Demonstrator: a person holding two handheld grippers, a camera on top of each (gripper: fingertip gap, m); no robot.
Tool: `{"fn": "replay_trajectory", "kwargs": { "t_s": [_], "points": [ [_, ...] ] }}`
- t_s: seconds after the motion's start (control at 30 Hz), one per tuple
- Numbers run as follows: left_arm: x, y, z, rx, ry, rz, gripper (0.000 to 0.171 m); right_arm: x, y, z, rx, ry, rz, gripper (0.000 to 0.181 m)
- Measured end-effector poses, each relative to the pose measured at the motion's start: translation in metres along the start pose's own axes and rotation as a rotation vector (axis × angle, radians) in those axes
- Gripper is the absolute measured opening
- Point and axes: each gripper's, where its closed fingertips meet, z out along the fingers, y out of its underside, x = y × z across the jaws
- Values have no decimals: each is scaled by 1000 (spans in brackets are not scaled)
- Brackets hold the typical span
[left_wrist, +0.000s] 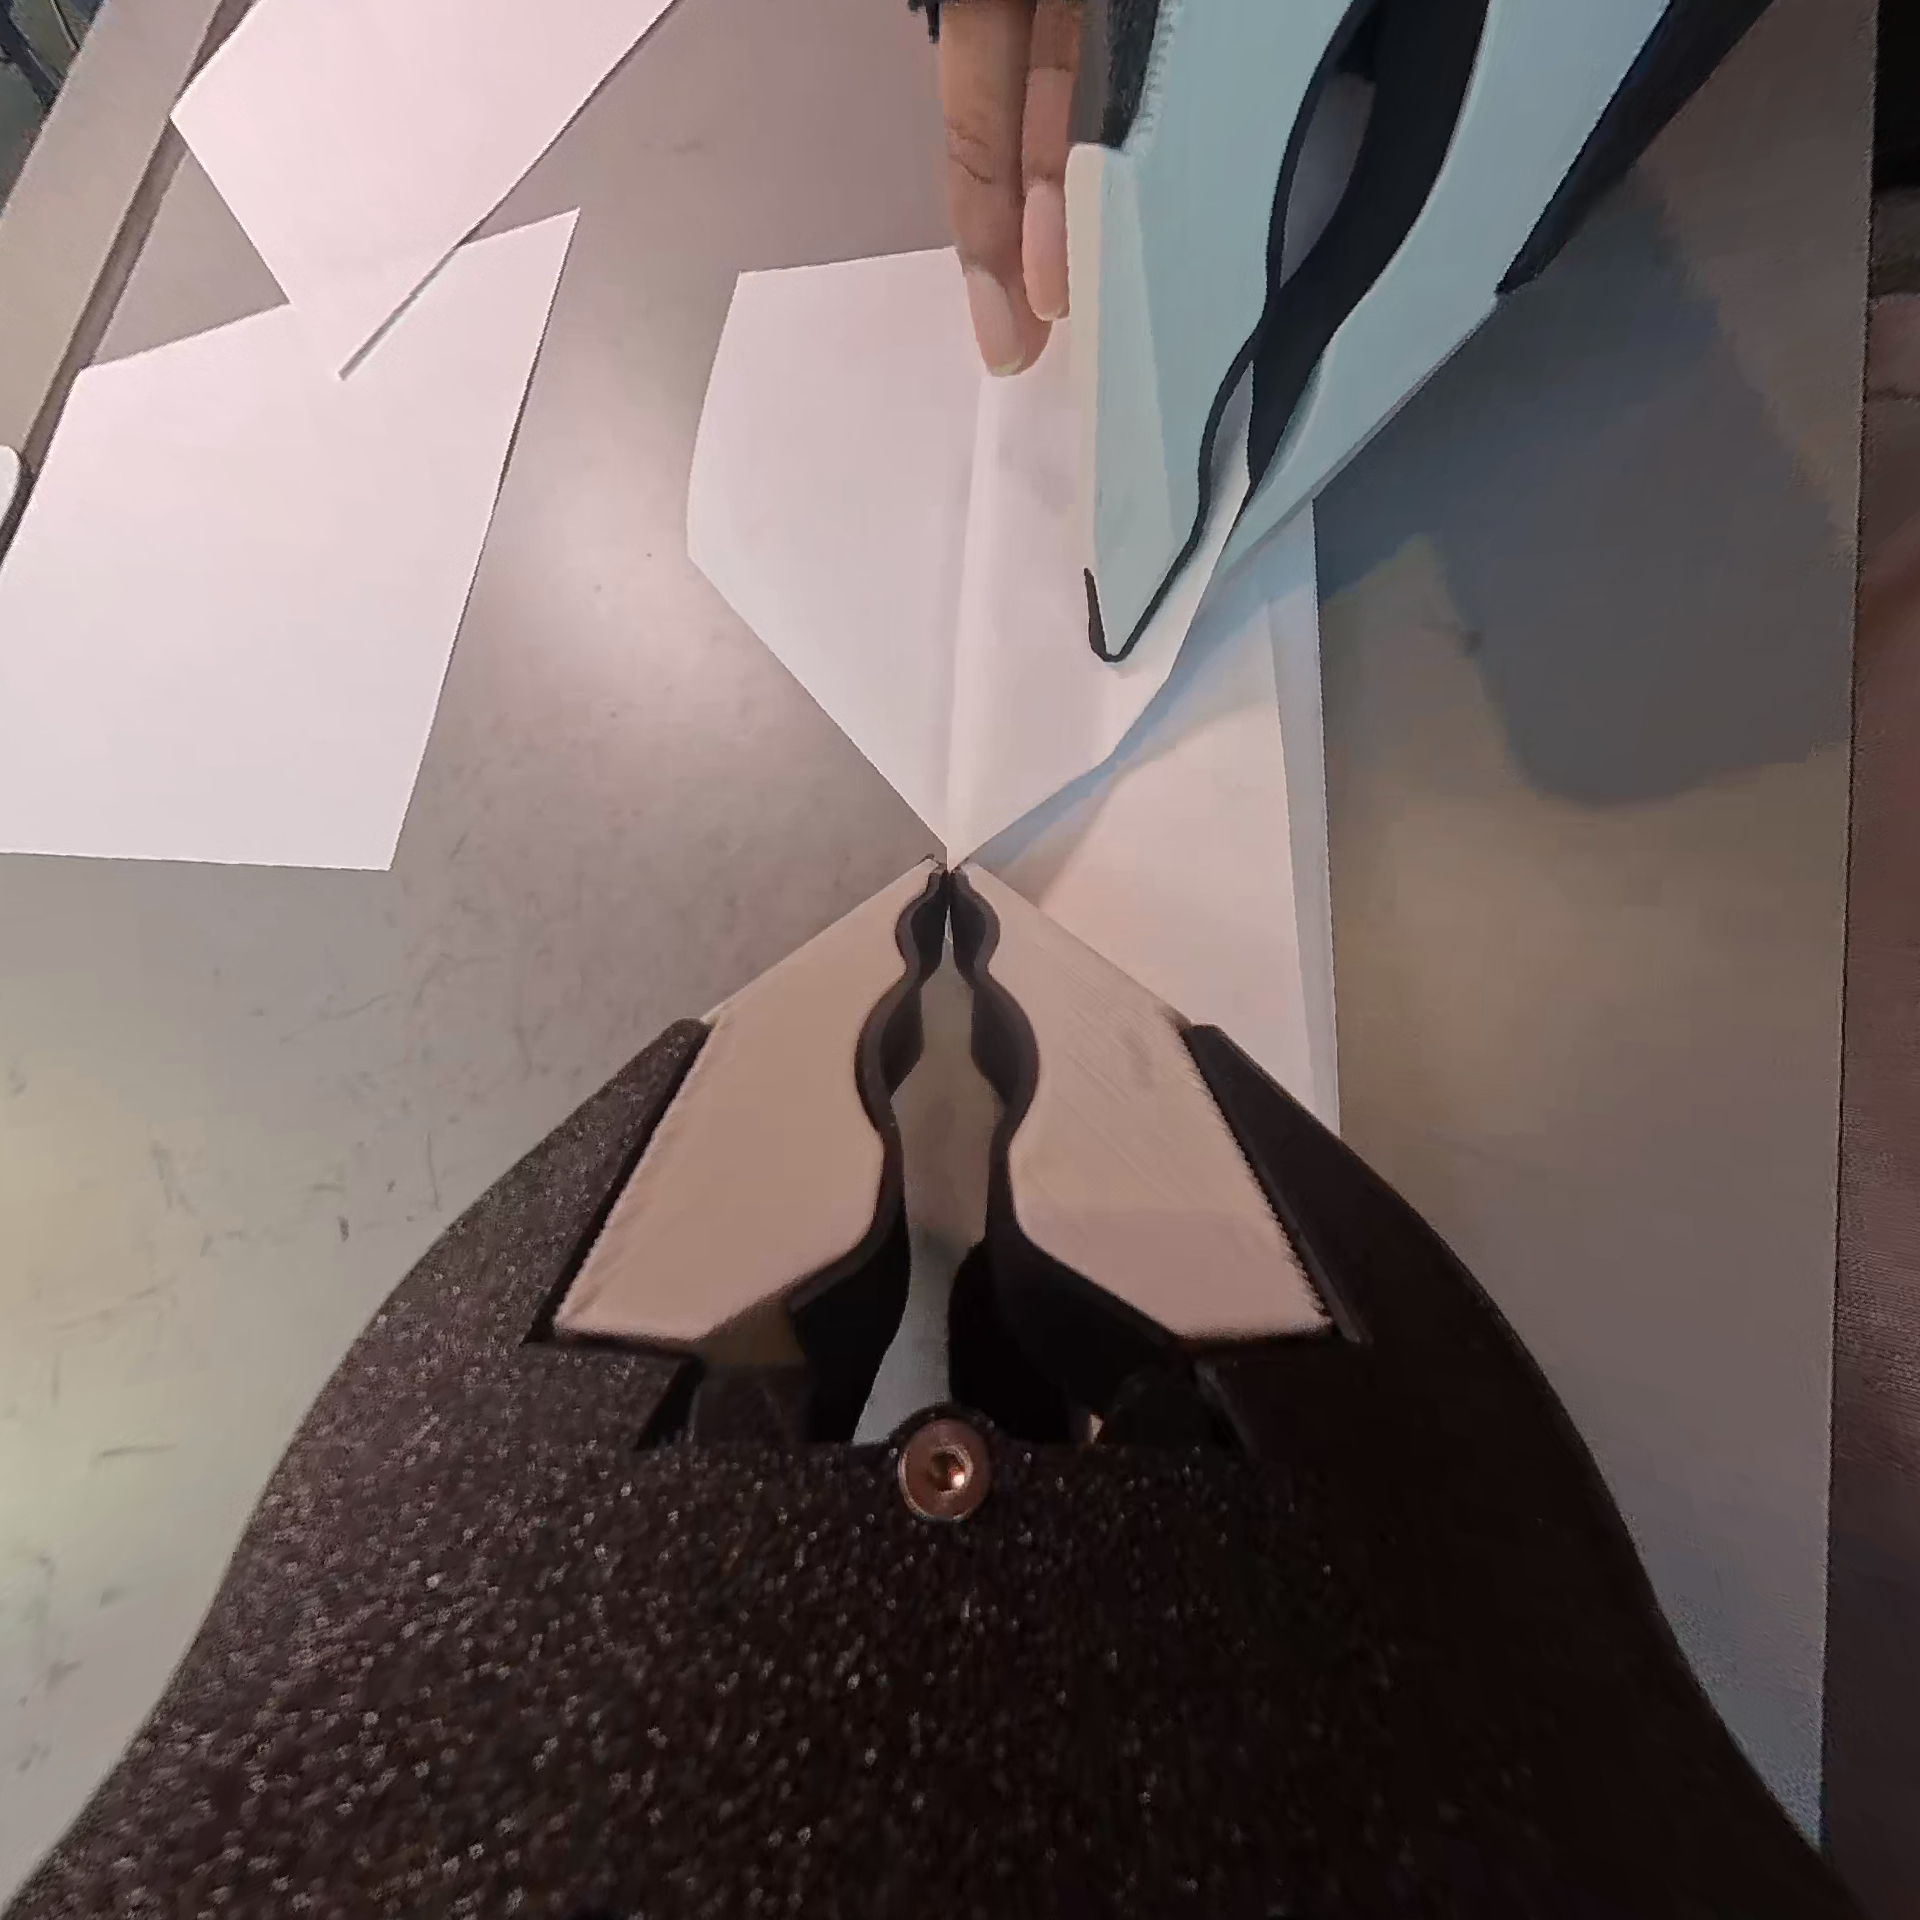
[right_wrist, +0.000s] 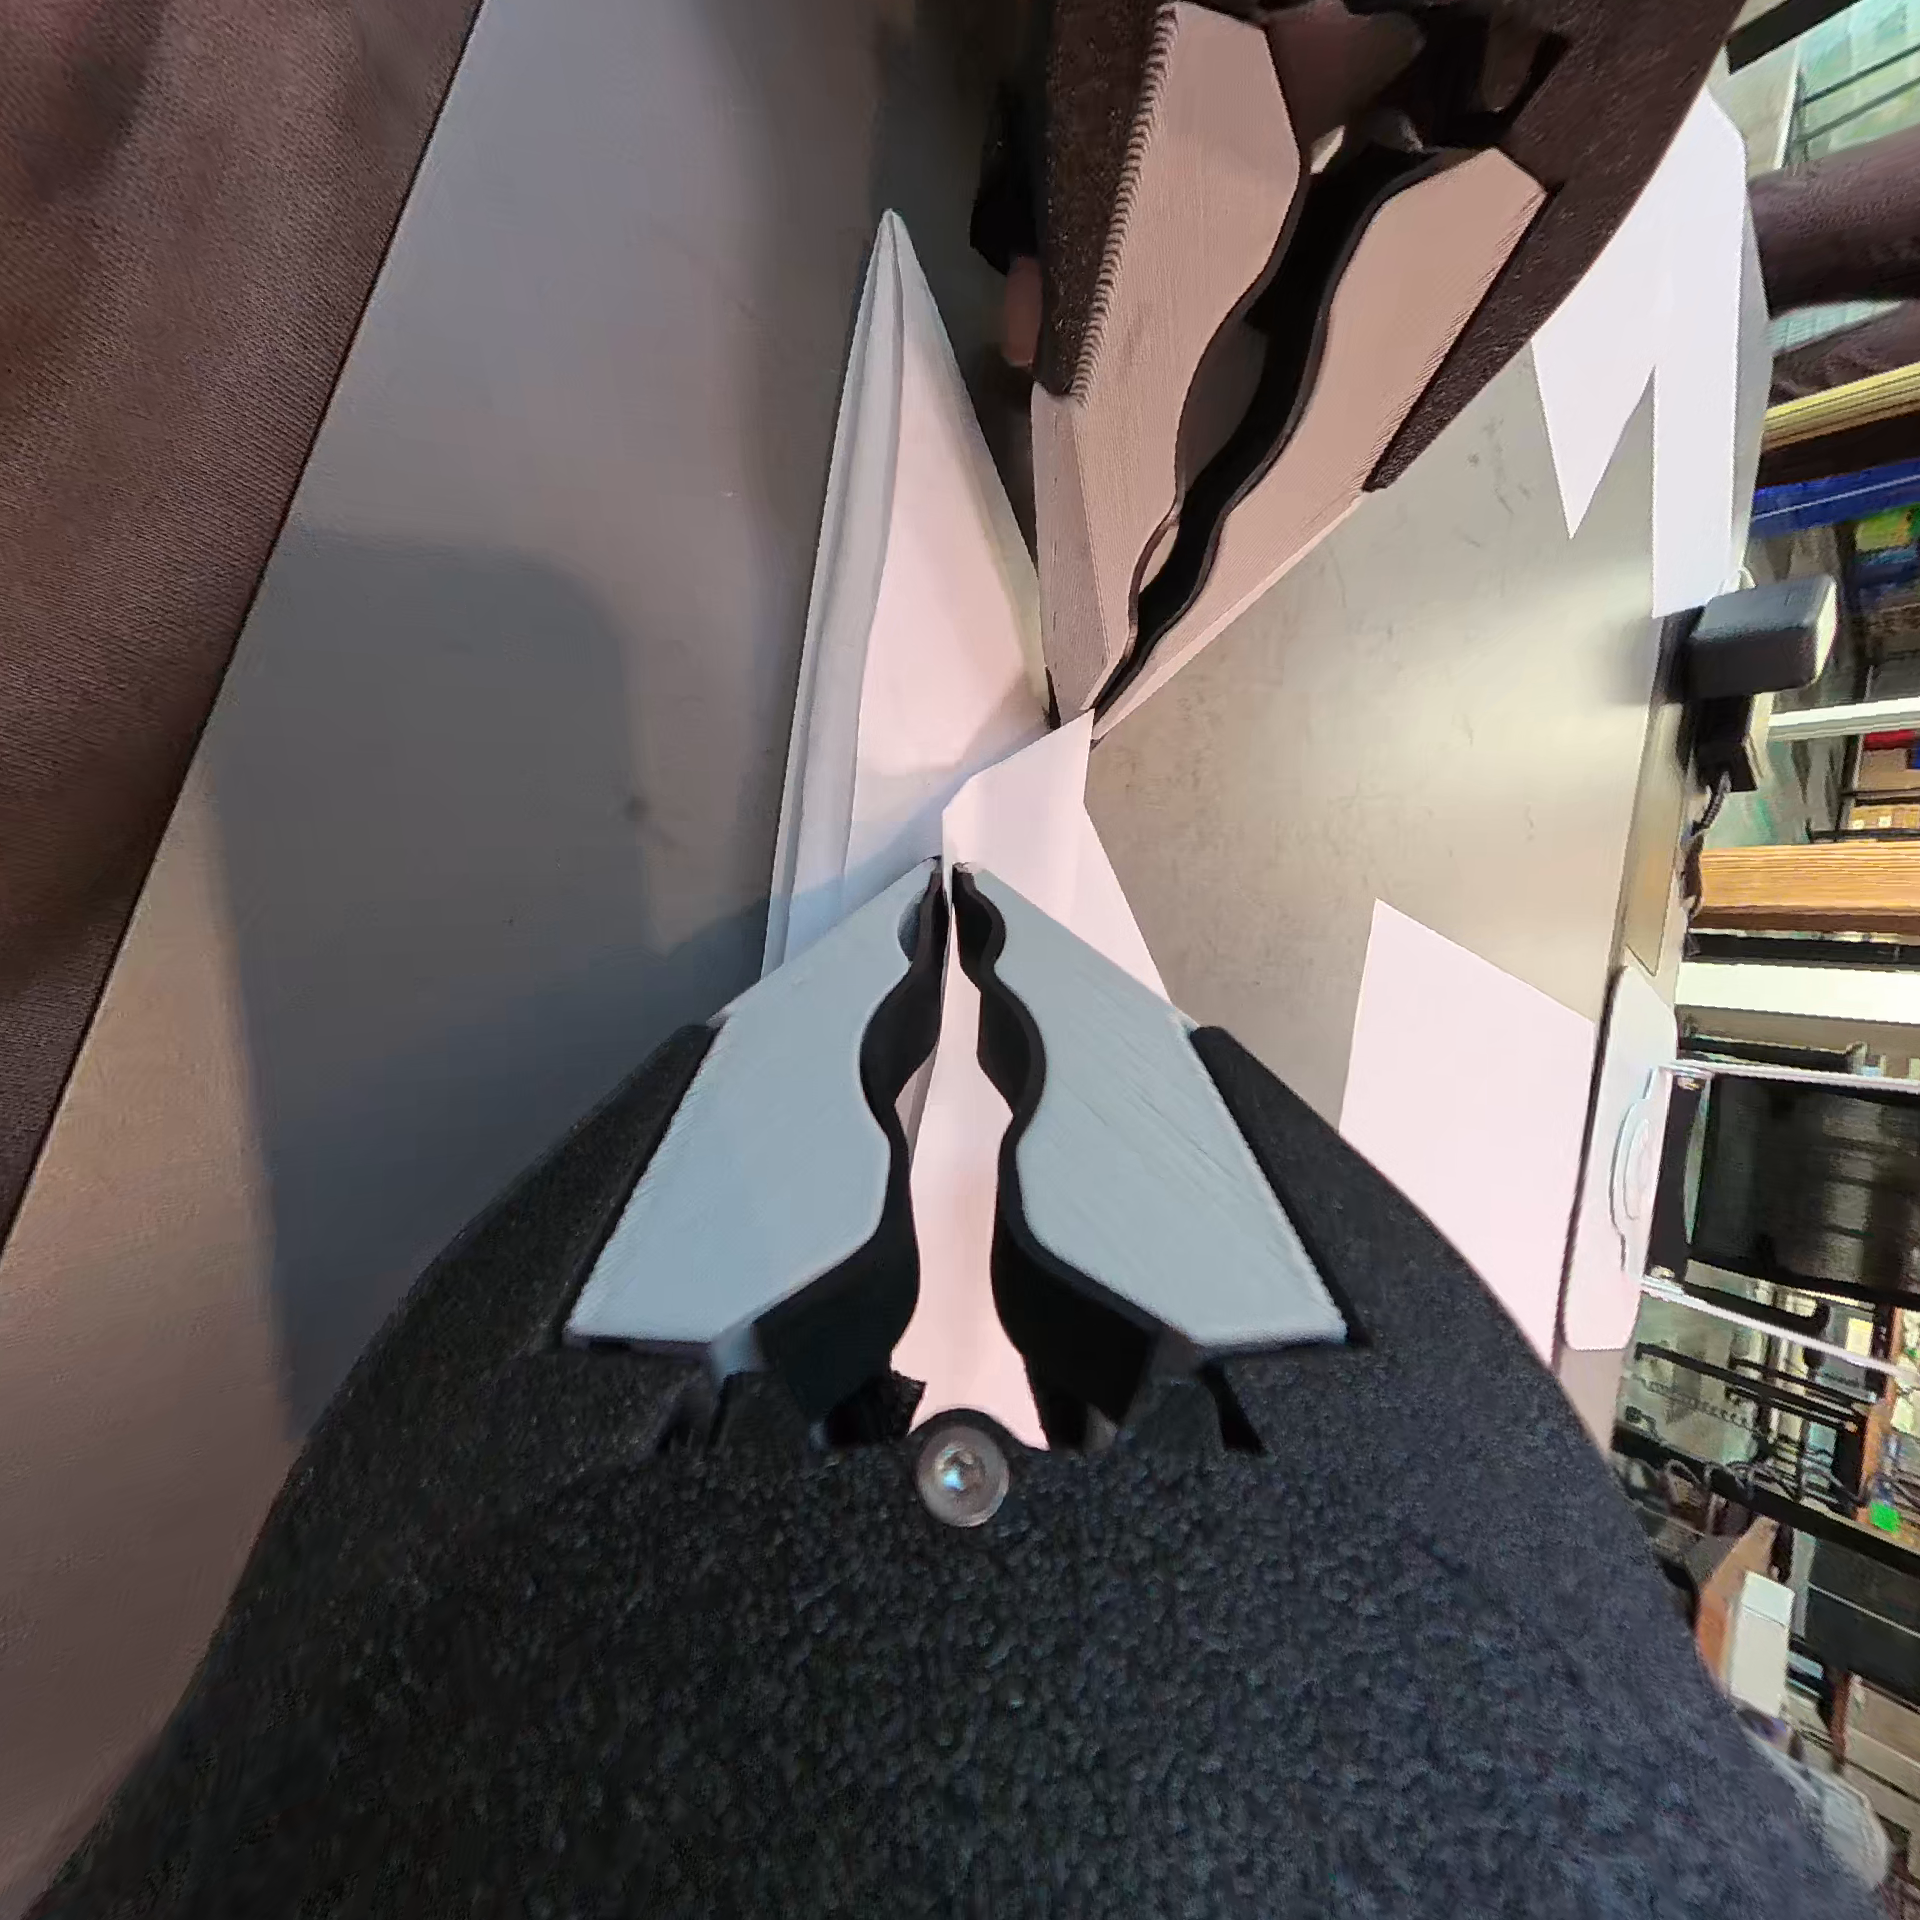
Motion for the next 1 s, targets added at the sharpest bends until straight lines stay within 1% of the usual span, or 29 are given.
{"fn": "replay_trajectory", "kwargs": {
  "t_s": [0.1,0.17,0.23,0.3,0.4,0.5,0.53,0.6,0.67,0.7,0.83,0.9,1.0],
  "points": [
    [0,0,0,2,3,29,0,-2,1,2,2,-20,52,0],
    [1,1,-1,2,29,9,0,-2,1,3,4,-28,68,0],
    [3,2,-4,-8,103,-81,1,-2,0,4,5,-33,75,0],
    [5,5,-10,-22,198,-204,2,-2,0,5,3,-42,82,0],
    [-6,8,-21,-15,257,-339,5,-2,0,5,5,-44,89,0],
    [-14,-11,-30,84,300,-446,0,-2,-1,5,13,-36,87,0],
    [-12,-16,-29,92,319,-458,0,-2,-1,5,14,-35,92,0],
    [-7,-15,-22,54,326,-432,0,-2,-1,5,15,-29,93,0],
    [-3,-5,-13,-18,322,-406,0,-2,-1,4,13,-19,81,0],
    [1,-2,-11,-42,345,-400,0,-2,-1,4,11,-16,76,0],
    [4,3,-12,-55,359,-379,0,-3,-1,4,13,-10,78,0],
    [9,5,-12,-67,352,-328,0,-2,-1,4,18,-14,90,0],
    [10,7,-11,-82,292,-231,0,-2,-1,3,14,-14,86,0]
  ]
}}
